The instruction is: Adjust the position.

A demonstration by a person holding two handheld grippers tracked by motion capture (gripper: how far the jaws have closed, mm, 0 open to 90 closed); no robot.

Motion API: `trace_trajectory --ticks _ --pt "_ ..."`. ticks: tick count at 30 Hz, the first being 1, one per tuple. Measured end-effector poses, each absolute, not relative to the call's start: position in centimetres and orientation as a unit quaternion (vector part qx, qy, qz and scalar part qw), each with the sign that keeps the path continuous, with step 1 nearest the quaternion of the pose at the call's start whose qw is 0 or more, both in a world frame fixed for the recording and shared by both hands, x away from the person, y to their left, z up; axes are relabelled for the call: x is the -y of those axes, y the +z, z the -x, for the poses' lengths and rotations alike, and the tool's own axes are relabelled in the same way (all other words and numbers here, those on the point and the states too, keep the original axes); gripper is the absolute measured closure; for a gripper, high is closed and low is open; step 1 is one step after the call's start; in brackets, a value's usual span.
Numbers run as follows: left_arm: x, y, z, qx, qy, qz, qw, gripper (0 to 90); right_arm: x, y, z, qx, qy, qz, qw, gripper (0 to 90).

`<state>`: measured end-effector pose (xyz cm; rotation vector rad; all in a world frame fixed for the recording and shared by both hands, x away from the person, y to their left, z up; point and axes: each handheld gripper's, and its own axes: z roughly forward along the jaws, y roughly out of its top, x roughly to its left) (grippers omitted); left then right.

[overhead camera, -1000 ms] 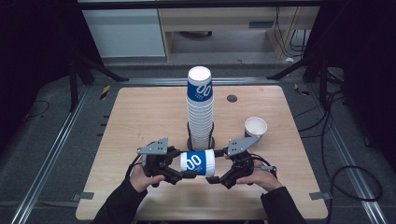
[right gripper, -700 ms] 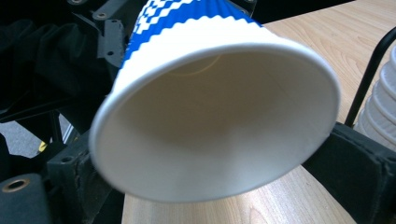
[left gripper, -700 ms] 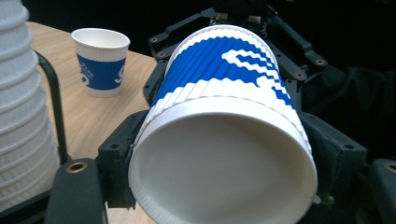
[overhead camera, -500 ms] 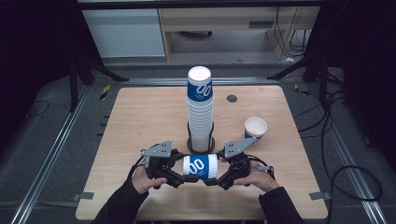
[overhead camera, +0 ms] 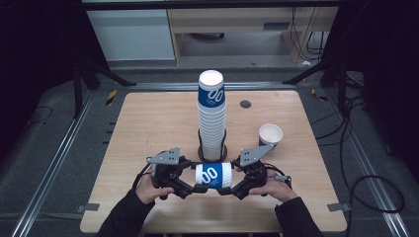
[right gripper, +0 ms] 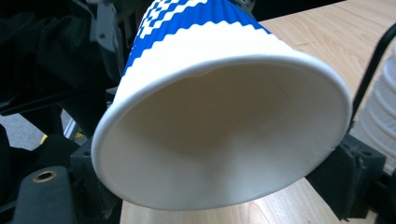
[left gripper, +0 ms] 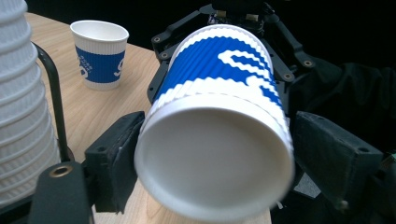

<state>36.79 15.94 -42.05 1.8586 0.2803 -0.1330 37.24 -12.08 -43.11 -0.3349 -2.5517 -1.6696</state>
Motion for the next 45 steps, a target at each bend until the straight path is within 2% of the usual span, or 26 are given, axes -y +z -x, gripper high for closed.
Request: trace_trajectory --ticks 11,21,30,45 --pt "-17.0 -42.1 -37.5 -0.139 -0.04 -0.812 0.565 13.2 13.6 -41.9 -38.3 0.846 -0.521 0.113 0.002 15.7" --pt "-17.1 -42.5 -37.9 -0.146 -0.033 -0.822 0.549 13.2 12.5 -40.9 -39.1 0.877 -0.471 0.091 -0.021 15.7" --pt "-17.0 -42.7 -37.9 -0.145 -0.034 -0.83 0.538 12.5 10.8 -40.0 -39.8 0.902 -0.426 0.061 -0.024 15.9" --pt "-16.3 -43.4 -37.8 -0.139 -0.044 -0.849 0.508 13.1 8.1 -40.7 -39.2 0.926 -0.377 0.019 -0.018 16.0"
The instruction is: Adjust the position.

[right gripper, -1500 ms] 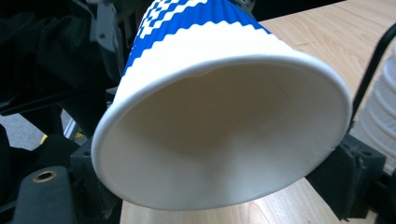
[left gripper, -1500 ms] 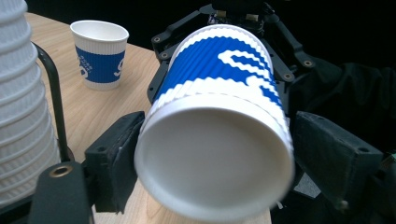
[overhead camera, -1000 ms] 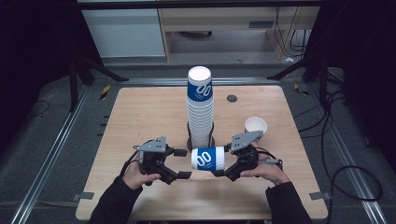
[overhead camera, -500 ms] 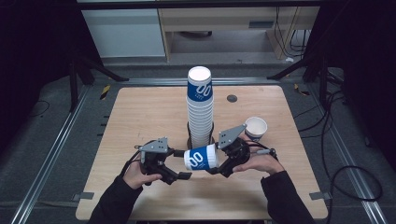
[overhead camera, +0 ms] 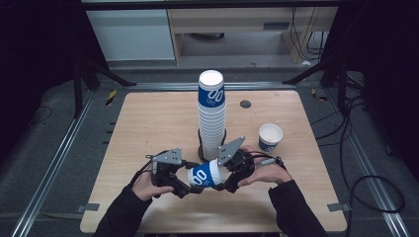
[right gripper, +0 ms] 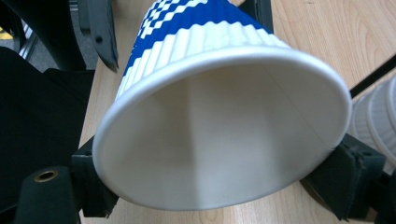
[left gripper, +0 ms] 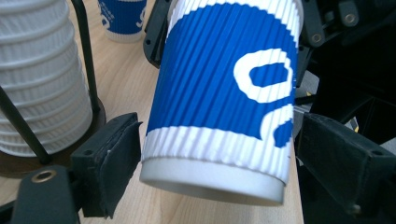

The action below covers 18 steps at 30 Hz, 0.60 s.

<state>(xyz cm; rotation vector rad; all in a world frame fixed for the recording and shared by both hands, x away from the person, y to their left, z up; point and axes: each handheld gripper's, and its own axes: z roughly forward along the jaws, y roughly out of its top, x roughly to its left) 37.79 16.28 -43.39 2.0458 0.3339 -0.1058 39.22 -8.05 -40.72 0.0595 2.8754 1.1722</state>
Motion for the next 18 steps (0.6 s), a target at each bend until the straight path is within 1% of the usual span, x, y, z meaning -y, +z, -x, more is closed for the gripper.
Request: trace_trajectory --ticks 3,7,14,17,18 --pt "-16.17 -43.46 -37.72 -0.136 -0.047 -0.852 0.504 15.7 7.73 -40.68 -39.12 -0.927 0.374 -0.015 0.019 16.0" --pt "-16.11 -43.49 -37.65 -0.13 -0.041 -0.856 0.498 23.1 7.52 -40.82 -39.06 -0.93 0.368 -0.012 0.017 15.8" --pt "-16.24 -43.49 -37.71 -0.125 -0.038 -0.857 0.499 24.6 7.5 -41.01 -39.21 -0.928 0.372 -0.011 0.015 13.6" --pt "-16.44 -43.45 -37.8 -0.128 -0.033 -0.857 0.498 24.9 7.64 -40.94 -39.3 -0.924 0.383 -0.02 0.013 8.3" --pt "-16.52 -43.47 -37.86 -0.13 -0.033 -0.856 0.5 25.0 7.78 -40.86 -39.35 -0.921 0.389 -0.027 0.015 7.9"
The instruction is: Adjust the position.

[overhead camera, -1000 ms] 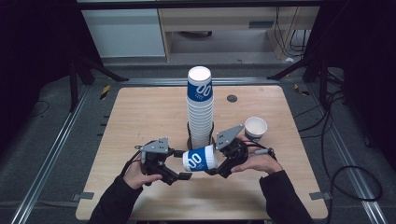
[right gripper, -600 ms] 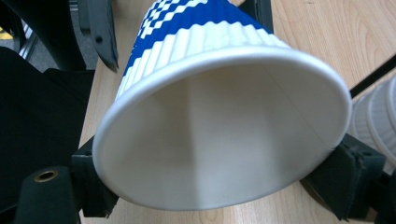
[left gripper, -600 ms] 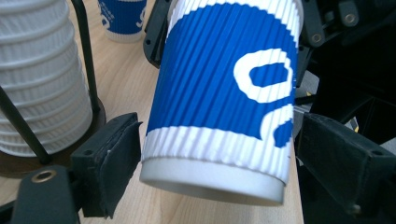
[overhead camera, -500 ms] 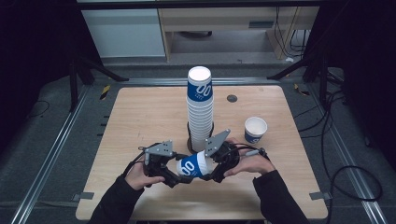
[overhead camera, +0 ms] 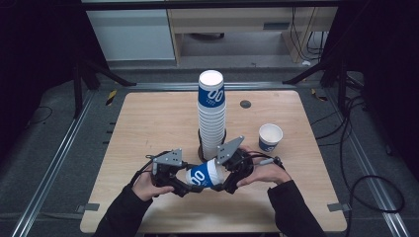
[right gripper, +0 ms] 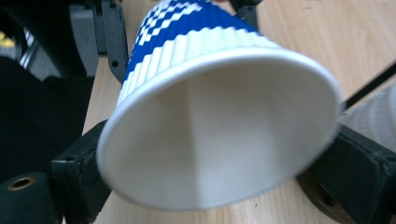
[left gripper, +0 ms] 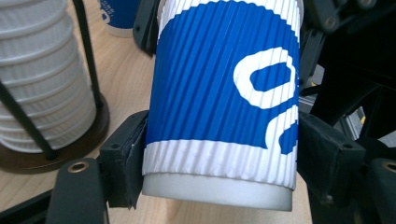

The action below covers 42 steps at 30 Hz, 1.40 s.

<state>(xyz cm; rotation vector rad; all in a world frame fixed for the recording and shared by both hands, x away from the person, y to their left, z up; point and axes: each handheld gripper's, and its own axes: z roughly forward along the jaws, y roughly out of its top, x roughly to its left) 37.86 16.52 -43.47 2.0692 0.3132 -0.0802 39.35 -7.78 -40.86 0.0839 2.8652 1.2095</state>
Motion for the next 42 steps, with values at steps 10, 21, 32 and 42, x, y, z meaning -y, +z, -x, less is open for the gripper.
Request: trace_trajectory --ticks 10,21,32,42 --pt "-17.3 -43.3 -38.4 -0.147 -0.014 -0.848 0.509 25.0 11.0 -39.4 -39.5 -0.881 0.464 -0.082 0.033 5.7" --pt "-17.9 -42.7 -38.4 -0.157 0.014 -0.824 0.544 24.9 14.2 -39.8 -38.4 -0.849 0.504 -0.144 0.061 5.3" --pt "-17.5 -42.3 -38.0 -0.156 0.027 -0.809 0.566 24.9 15.2 -40.9 -37.8 -0.822 0.536 -0.184 0.057 5.4" --pt "-17.1 -42.5 -37.8 -0.157 0.027 -0.8 0.579 24.9 14.6 -40.7 -37.5 -0.804 0.565 -0.183 0.043 5.2"
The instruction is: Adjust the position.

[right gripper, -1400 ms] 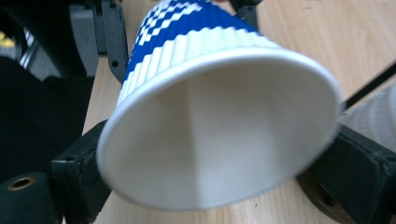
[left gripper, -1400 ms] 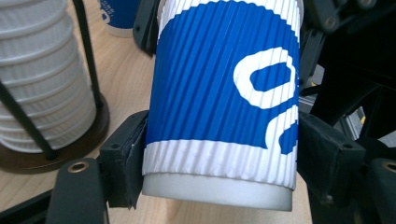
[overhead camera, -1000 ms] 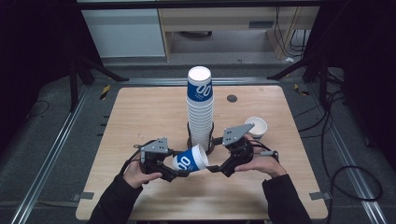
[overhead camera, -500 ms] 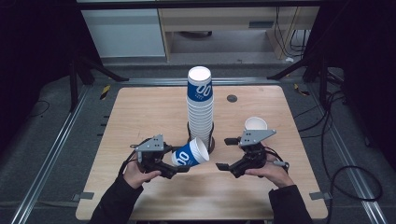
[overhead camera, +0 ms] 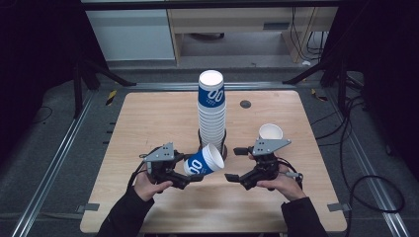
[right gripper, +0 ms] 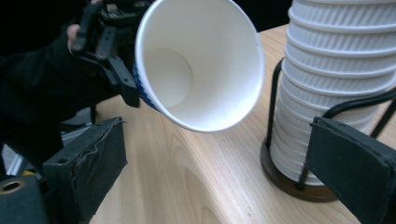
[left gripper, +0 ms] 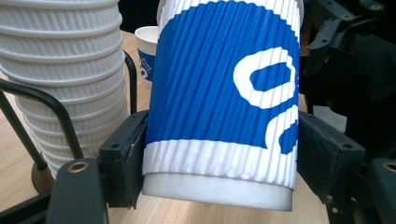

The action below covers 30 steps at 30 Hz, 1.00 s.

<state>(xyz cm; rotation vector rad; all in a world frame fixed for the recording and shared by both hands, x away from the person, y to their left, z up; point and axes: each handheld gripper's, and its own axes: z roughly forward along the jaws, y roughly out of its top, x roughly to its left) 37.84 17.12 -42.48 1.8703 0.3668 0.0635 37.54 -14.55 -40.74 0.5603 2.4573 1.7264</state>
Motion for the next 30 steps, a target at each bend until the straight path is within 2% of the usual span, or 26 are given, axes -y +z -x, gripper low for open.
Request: trace_trajectory --ticks 21,30 --pt "-16.0 -43.1 -37.5 -0.145 0.025 -0.808 0.571 25.0 12.0 -41.3 -37.8 -0.792 0.587 -0.17 0.002 4.8" --pt "-16.5 -42.8 -37.6 -0.145 0.031 -0.805 0.575 25.1 12.2 -41.1 -37.8 -0.792 0.585 -0.175 0.014 4.7"
